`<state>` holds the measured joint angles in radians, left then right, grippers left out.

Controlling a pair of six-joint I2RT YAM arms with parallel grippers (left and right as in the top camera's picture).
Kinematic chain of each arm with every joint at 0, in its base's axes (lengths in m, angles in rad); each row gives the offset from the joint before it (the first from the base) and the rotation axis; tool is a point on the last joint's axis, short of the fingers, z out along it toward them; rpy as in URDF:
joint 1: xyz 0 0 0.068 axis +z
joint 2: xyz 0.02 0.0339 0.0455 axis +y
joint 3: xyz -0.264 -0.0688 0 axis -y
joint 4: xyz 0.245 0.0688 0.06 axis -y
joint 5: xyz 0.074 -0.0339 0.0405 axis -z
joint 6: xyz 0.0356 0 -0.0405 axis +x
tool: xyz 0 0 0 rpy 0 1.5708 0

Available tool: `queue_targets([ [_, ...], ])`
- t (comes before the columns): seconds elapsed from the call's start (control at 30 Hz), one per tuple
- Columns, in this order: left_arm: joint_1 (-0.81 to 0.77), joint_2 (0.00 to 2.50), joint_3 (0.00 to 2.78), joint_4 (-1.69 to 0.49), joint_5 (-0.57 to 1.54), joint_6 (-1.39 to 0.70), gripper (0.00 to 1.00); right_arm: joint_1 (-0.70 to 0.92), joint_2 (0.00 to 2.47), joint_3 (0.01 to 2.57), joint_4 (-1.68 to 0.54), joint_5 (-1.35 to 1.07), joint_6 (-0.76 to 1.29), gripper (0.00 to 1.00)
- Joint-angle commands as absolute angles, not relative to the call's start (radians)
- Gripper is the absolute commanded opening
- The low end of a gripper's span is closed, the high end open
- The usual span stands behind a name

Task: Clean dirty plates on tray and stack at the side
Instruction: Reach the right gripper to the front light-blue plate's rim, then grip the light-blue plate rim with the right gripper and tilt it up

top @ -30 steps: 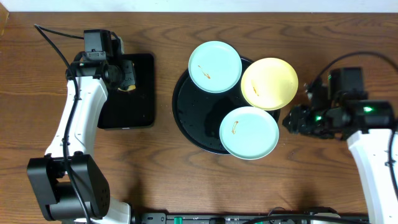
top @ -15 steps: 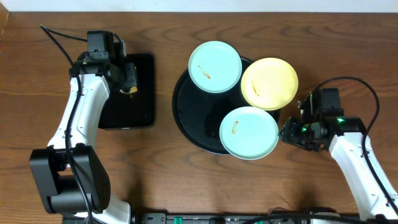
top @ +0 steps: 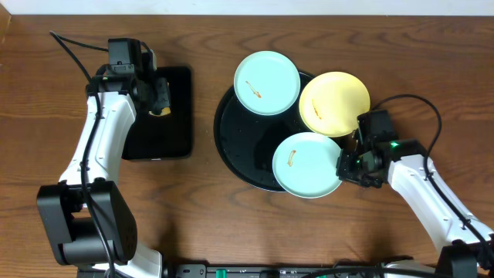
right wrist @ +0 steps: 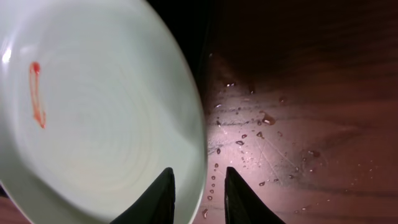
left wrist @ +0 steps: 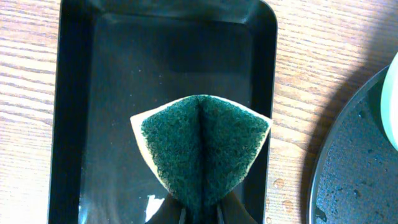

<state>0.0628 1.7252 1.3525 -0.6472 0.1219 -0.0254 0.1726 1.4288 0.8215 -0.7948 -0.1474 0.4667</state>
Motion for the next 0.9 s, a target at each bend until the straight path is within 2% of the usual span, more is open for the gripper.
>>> queue_targets([
  [0.0,0.067,1.727,1.345,-0.650,0.123,-0.027,0.08,0.210,1.449,0.811,-0.790,-0.077,0.531,0.24],
  [0.3,0.067,1.727,1.345,-0.650,0.123,-0.027,0.08,0.235,1.459,0.809,-0.776,-0.071,0.546,0.24],
  [0.43,0.067,1.727,1.345,-0.650,0.123,-0.027,0.08,0.237,1.459,0.805,-0.772,-0.052,0.546,0.21],
  [0.7,0.067,1.727,1.345,-0.658,0.123,-0.027,0.08,0.237,1.459,0.802,-0.747,-0.048,0.545,0.02],
  [0.87,0.067,1.727,1.345,-0.662,0.123,-0.027,0.08,0.236,1.451,0.834,-0.733,-0.038,0.533,0.01],
])
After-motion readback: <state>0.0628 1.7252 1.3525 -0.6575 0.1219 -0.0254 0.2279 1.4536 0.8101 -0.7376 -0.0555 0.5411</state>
